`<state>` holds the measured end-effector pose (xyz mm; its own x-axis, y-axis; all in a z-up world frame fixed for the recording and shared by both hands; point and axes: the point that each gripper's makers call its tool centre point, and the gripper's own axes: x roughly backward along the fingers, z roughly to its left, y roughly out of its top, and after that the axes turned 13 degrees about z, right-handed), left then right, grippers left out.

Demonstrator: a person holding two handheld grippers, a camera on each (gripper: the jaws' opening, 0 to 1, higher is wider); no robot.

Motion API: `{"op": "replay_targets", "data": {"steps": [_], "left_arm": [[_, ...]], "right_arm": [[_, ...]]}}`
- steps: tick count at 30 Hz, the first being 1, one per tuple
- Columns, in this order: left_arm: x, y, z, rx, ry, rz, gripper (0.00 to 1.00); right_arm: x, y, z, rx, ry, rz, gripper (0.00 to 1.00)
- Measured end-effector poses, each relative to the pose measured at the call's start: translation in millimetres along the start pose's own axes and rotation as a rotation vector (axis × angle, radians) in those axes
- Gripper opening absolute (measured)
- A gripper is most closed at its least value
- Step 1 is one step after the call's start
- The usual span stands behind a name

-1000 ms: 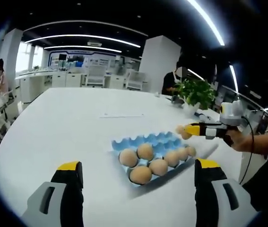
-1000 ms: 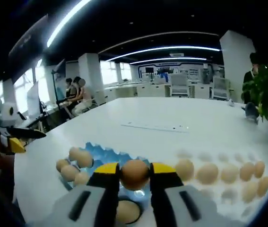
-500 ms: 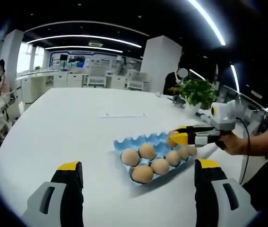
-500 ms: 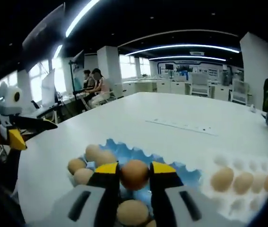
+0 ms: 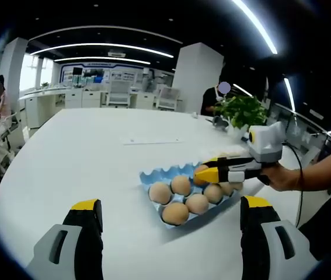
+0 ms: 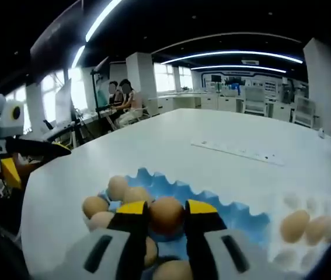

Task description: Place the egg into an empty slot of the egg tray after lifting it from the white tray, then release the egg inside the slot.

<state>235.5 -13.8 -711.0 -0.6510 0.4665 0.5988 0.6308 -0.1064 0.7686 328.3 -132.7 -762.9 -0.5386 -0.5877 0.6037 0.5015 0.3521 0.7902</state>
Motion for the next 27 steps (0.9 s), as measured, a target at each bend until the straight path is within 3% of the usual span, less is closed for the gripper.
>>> {"op": "replay_targets", "data": {"steps": [3, 8, 16, 27], "left_arm": [[0, -1.5, -0.4, -0.003, 0.0, 0.005, 0.99], [0, -2.1, -0.4, 0.003, -0.001, 0.003, 0.99], [-1, -0.7, -4.2, -0.002, -0.012, 0.003, 0.99], [-2, 0.5, -6.1, -0.006, -0.016, 0.003, 0.99]], "right_arm": [[-4, -7.1, 0, 0.006, 0.005, 0.022, 0.25], [-4, -8.7, -2, -0.055, 0.025, 0.011, 0.25], [-3, -9.7, -1, -0.023, 0.032, 0.016, 0.24], [15, -17.0, -7, -0.088, 0.057, -0.001, 0.24]]}}
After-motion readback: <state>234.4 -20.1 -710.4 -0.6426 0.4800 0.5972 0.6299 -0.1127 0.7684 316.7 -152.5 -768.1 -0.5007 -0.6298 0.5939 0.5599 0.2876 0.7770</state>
